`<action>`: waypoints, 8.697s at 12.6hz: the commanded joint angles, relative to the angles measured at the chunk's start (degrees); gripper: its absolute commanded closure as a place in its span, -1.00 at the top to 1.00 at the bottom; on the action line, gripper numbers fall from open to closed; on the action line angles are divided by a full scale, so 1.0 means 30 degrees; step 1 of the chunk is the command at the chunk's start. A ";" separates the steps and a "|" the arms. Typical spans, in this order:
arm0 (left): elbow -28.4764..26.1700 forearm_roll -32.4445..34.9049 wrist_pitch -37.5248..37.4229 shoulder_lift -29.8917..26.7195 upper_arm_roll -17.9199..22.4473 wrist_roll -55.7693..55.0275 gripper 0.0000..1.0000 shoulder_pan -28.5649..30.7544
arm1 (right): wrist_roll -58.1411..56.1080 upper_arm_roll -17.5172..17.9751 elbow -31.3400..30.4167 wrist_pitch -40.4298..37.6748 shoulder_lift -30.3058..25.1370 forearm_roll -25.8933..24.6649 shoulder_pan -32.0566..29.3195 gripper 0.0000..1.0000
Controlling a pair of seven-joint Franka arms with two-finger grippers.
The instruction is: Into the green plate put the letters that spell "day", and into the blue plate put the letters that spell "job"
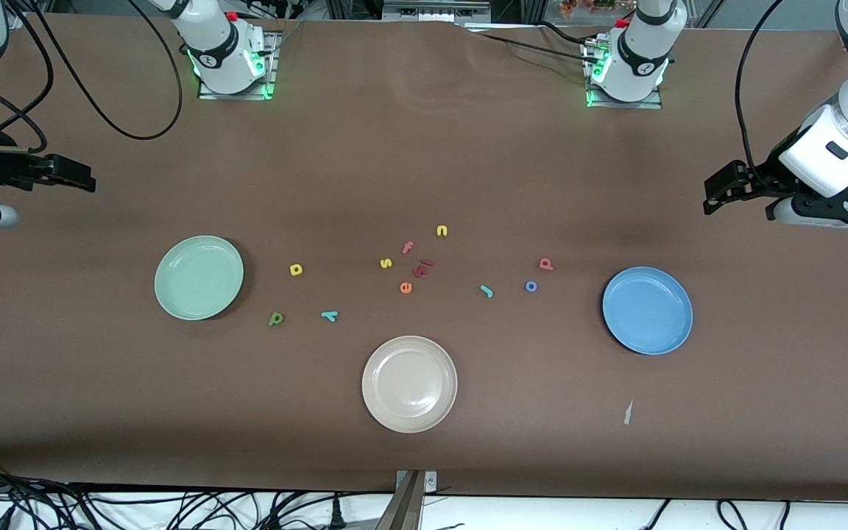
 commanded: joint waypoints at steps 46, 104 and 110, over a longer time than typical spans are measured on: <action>-0.0040 -0.0137 -0.0885 -0.0304 -0.0201 0.0253 1.00 -0.0186 | 0.0027 0.0141 0.0023 0.0577 0.0297 0.0101 0.0424 1.00; -0.0040 -0.0137 -0.1267 -0.0216 -0.0143 0.0224 1.00 0.0019 | 0.0115 0.2514 -1.0085 2.0911 0.7330 0.0717 0.5171 -0.10; -0.0040 -0.0137 -0.1267 -0.0099 -0.0084 0.0195 1.00 0.0049 | 0.0203 0.2514 -1.0085 2.0793 0.7270 0.0687 0.5200 -0.49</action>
